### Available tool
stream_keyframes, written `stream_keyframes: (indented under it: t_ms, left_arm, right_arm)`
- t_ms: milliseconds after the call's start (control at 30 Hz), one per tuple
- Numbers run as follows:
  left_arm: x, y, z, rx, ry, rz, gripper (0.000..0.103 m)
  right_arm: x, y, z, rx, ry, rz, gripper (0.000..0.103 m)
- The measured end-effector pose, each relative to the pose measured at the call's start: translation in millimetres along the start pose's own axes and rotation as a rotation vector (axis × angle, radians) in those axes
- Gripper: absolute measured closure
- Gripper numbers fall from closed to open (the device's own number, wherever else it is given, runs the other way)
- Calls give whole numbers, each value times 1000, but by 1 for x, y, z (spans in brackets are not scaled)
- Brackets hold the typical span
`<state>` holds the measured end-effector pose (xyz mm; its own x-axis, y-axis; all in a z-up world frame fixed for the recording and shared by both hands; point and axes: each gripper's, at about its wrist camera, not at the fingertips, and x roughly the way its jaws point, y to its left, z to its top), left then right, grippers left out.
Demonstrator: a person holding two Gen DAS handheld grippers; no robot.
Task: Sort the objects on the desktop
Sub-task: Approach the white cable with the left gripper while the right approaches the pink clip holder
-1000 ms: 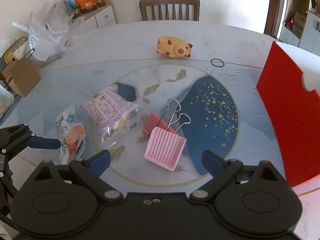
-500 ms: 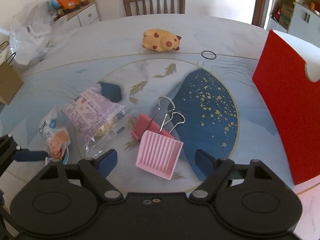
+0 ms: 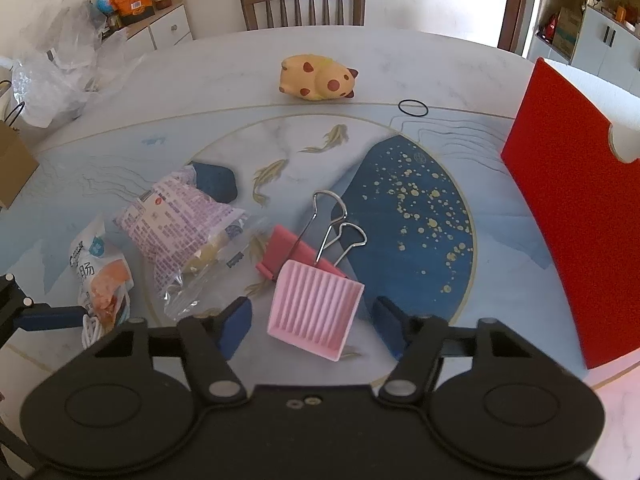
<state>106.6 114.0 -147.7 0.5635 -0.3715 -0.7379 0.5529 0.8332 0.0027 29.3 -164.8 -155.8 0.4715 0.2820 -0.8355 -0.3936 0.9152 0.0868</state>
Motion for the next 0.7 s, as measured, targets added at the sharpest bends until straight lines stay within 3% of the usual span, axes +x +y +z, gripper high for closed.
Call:
stream_keyframes:
  t_ms: [100, 300, 700]
  left_arm:
    - [-1, 3, 2, -26, -5, 8, 29]
    - [-3, 2, 2, -47, -2, 10, 29]
    - [-10, 3, 1, -154, 4, 19, 30]
  right_arm:
    - [-2, 0, -1, 1, 0, -7, 45]
    - [-7, -2, -4, 8, 1, 0, 58]
    - [-27, -9, -10, 31, -20, 63, 59]
